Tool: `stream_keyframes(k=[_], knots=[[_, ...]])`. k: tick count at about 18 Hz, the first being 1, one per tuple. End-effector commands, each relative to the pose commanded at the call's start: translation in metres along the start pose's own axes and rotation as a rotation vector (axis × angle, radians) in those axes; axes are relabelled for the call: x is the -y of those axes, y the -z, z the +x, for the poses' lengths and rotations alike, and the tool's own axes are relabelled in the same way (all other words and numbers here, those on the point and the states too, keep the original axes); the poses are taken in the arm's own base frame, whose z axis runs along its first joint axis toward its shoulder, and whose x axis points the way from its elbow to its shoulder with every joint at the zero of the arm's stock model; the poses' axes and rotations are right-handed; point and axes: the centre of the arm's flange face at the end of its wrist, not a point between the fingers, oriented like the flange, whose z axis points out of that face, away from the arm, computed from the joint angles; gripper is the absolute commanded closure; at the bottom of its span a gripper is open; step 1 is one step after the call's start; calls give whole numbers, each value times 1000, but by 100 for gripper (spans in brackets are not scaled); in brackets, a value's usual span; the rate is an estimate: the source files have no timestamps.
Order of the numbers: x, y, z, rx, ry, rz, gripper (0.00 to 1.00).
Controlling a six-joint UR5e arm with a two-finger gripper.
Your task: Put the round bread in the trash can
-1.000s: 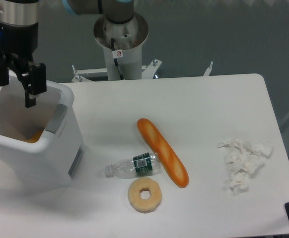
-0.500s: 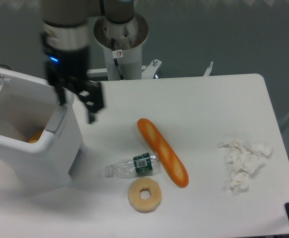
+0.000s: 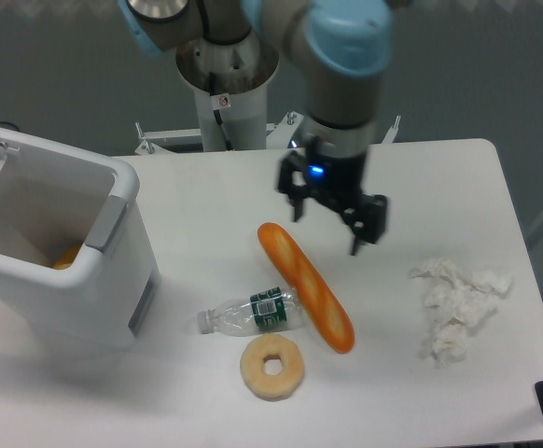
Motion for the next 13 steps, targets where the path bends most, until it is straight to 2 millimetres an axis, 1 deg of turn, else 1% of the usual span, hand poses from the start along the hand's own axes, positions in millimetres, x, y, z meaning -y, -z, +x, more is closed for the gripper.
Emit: stream_keyframes(k=[2,4,6,7,10,12,13], knots=[[-21,-12,-12,-14,-35,-18,0],[-31,-22,-17,-21,-73,-85,0],[-33,-24,-18,-12,-78,-115,0],[-33,-29,-20,-12,-77,-115,0],[-29,-35,-26,15,-82,-107,0],[-26,-46,-27,7,-83,-107,0],[-25,-45,-27,11,-84,-106,0]])
